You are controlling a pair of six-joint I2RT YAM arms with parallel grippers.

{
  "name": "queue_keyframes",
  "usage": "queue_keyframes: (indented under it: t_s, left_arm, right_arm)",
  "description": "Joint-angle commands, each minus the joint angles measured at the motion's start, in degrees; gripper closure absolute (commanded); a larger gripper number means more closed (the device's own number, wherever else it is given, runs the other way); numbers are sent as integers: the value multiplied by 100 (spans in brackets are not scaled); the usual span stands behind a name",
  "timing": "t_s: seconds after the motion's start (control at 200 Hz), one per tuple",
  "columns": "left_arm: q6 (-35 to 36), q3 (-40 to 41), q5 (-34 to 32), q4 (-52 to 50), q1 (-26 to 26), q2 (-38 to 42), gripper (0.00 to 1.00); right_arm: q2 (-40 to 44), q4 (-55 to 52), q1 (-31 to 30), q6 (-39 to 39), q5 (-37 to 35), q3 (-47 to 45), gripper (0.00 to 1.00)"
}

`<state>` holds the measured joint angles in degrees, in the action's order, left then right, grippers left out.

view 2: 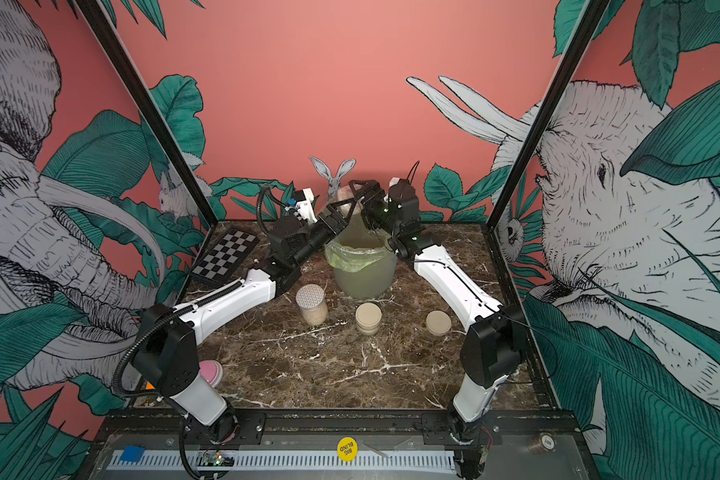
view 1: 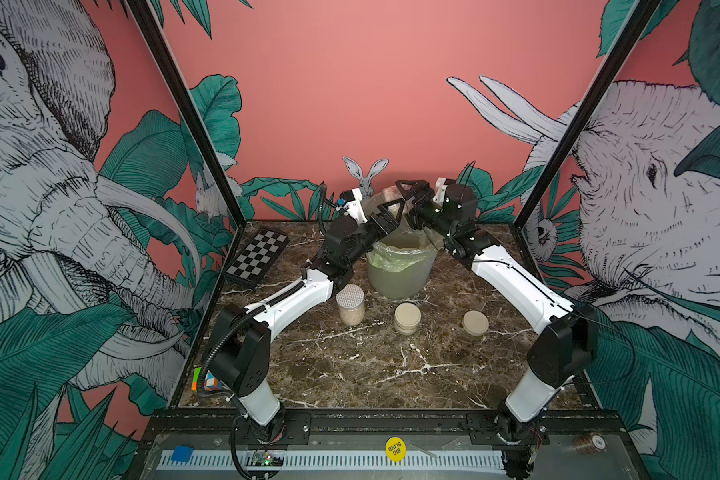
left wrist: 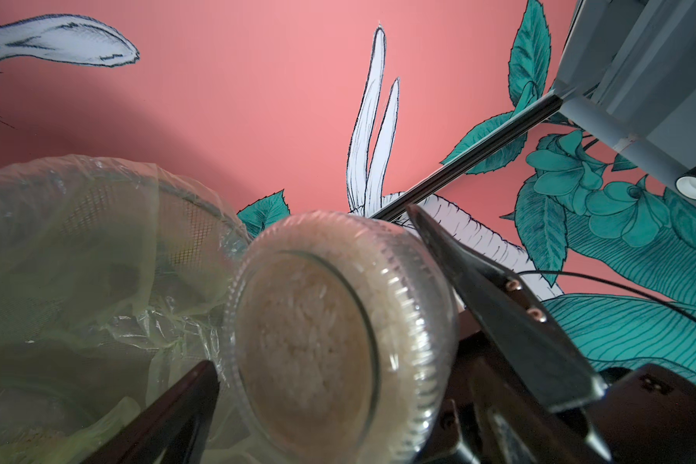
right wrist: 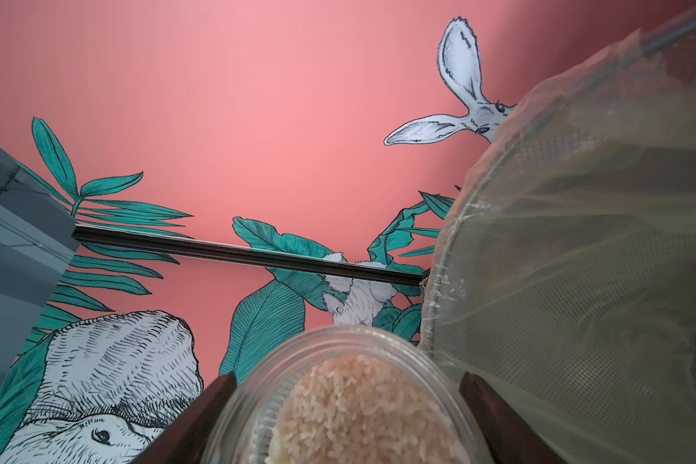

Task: Empty moldy rice from jars
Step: Pour the moldy rice from the jar into the trash bin.

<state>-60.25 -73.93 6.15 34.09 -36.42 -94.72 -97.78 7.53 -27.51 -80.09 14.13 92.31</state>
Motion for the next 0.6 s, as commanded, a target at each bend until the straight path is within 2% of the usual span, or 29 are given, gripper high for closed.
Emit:
queue_keyframes:
  t_s: [0.0,0.155,0.42,0.595]
  left_arm:
    - [-338,-64,-189,221,31,15,0]
    - [-386,-165,-496,-89,-23,133,0]
    - [-1232,-118,-786,425,-82,-116,1]
    - [-1202,-261,-768,285,-113,-99,0]
  right_arm:
    - [-14,844,-52,-164,41,59,86]
    - [-52,845,-51,-212,32,115,86]
    - [-157,1034,-94,-444,-30,94,86]
    - [-197,1052,-97,-573,37,173,86]
